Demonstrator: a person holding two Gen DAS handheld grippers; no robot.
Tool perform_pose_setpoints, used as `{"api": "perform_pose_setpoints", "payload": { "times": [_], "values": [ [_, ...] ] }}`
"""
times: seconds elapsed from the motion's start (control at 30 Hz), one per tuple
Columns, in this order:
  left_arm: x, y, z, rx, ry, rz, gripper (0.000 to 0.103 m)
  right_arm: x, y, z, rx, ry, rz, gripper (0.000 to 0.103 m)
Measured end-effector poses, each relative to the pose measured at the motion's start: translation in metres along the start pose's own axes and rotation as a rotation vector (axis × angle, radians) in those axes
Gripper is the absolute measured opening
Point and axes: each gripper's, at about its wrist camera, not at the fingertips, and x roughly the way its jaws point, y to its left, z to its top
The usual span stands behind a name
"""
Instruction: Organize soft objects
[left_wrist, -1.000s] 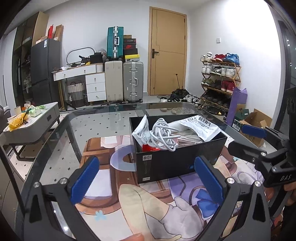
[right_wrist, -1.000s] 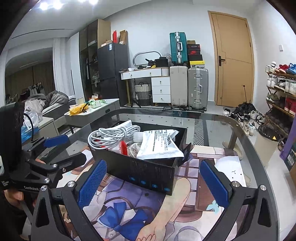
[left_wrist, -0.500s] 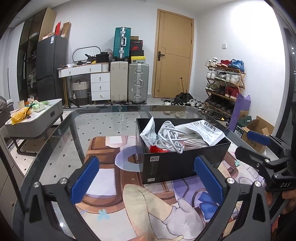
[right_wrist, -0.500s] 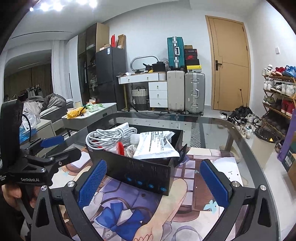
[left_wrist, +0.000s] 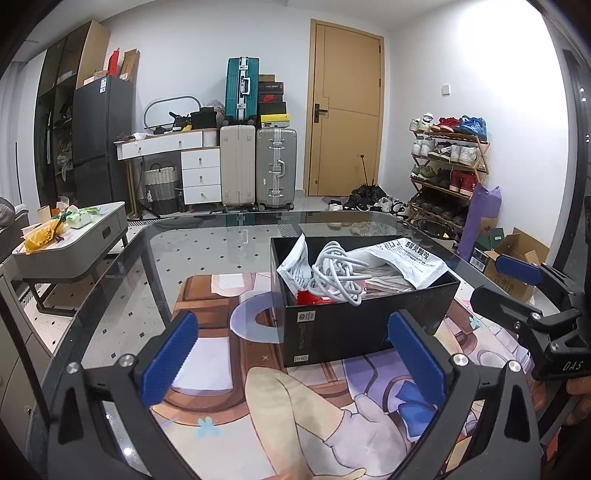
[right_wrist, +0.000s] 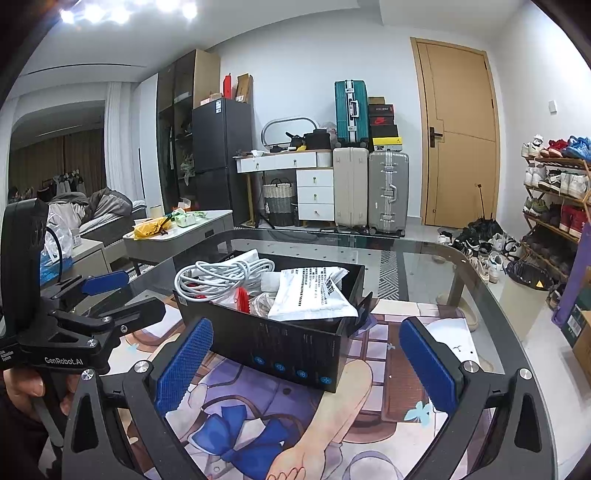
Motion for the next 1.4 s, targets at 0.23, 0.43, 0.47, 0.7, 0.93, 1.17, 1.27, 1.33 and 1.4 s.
{"api": "perform_pose_setpoints", "payload": {
  "times": [0.23,0.43,0.47,0.7,0.93,1.17,1.27,1.33,1.4],
  "values": [
    [0.0006,-0.0003,-0.0002,0.001,0.003,0.001,0.103,0.0004,-0.0008,-0.0001,-0.001,-0.001,0.0,0.103],
    [0.0004,-0.0013,-0.0004,0.0,0.001,0.002,0.103,-0.0006,-0.0008,-0.0007,0.002,-0.003,-0.003,0.103],
    [0.0003,-0.0012,-0.0002,-0.001,0.001,0.0,0.103,-0.001,-0.0008,-0.0007,0.001,-0.005,-0.002,0.103],
    [0.0002,-0.0017,0.0007,-0.003,-0.002,0.0,0.103,-0.0015,-0.0016,-0.0006,-0.002,-0.01,-0.003,0.103],
    [0.0001,-0.0023,0.0025,-0.007,-0.005,-0.001,0.103,-0.0011,-0.0016,-0.0007,-0.001,-0.008,-0.004,0.103],
    [-0.0015,-0.0022,0.0032,-0.008,-0.012,0.0,0.103,-0.0017,-0.0019,-0.0011,-0.001,-0.009,-0.004,0.103],
    [-0.0026,-0.0019,0.0023,-0.008,-0.012,0.0,0.103,-0.0015,-0.002,-0.0012,-0.001,-0.009,-0.004,0.103],
    [-0.0024,-0.0019,0.0023,-0.009,-0.012,0.0,0.103,-0.0011,-0.0022,-0.0013,-0.001,-0.009,-0.003,0.103],
    [-0.0027,-0.0016,0.0021,-0.009,-0.013,0.0,0.103,-0.0016,-0.002,-0.0014,0.0,-0.01,-0.003,0.103]
  ]
}}
